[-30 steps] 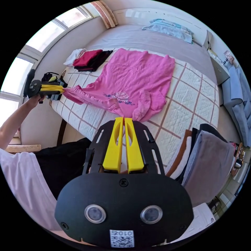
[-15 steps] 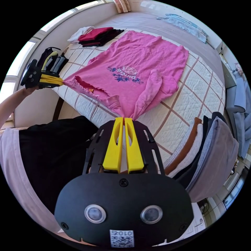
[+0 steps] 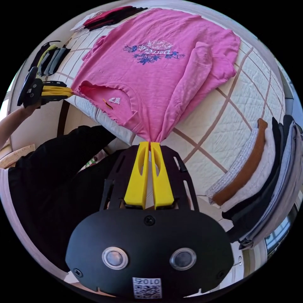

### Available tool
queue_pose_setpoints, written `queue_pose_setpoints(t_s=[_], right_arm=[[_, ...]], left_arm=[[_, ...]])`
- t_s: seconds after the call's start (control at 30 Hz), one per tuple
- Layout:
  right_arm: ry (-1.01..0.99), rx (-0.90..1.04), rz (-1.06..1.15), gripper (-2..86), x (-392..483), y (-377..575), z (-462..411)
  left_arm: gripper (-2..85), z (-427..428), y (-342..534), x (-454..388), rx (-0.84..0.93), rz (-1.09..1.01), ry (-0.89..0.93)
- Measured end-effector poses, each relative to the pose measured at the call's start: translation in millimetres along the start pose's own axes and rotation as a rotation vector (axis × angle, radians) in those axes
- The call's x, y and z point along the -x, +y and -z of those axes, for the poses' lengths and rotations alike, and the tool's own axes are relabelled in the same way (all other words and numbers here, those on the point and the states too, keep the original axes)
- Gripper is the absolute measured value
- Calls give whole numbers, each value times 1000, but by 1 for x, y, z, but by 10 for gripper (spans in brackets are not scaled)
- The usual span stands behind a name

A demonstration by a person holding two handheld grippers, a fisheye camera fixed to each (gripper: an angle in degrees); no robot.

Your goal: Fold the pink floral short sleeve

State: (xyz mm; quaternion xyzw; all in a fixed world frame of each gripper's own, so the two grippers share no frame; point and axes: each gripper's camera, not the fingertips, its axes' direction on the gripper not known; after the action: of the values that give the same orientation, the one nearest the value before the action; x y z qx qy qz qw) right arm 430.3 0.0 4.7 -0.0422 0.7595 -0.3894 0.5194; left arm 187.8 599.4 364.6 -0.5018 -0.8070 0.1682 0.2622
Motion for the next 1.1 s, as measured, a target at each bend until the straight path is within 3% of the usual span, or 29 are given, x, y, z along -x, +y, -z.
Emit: queue_pose_setpoints(t_s=[0.2, 0.43, 0.63, 0.77, 0.83, 1.03, 1.1], right_arm=[[10, 101, -41, 27, 12, -14, -63], [-146, -18, -97, 48, 26, 37, -58], [-119, -190, 37, 45, 69, 30, -23], [-139, -314, 119, 44, 103, -27, 4], [-176, -391, 132, 42, 117, -39, 16], [-210, -463, 125, 33, 150, -31, 19], [-208, -448, 106, 31, 153, -24, 13]], left_arm=[[4, -4, 61, 26, 24, 114, 62], [36, 69, 232, 82, -292, 476, 602], [63, 130, 365, 179, -451, 864, 502], [78, 139, 392, 259, -590, 1043, 568], [83, 135, 401, 293, -652, 1134, 702], [46, 120, 421, 318, -678, 1246, 1003], [21, 134, 436, 322, -732, 1274, 1011]])
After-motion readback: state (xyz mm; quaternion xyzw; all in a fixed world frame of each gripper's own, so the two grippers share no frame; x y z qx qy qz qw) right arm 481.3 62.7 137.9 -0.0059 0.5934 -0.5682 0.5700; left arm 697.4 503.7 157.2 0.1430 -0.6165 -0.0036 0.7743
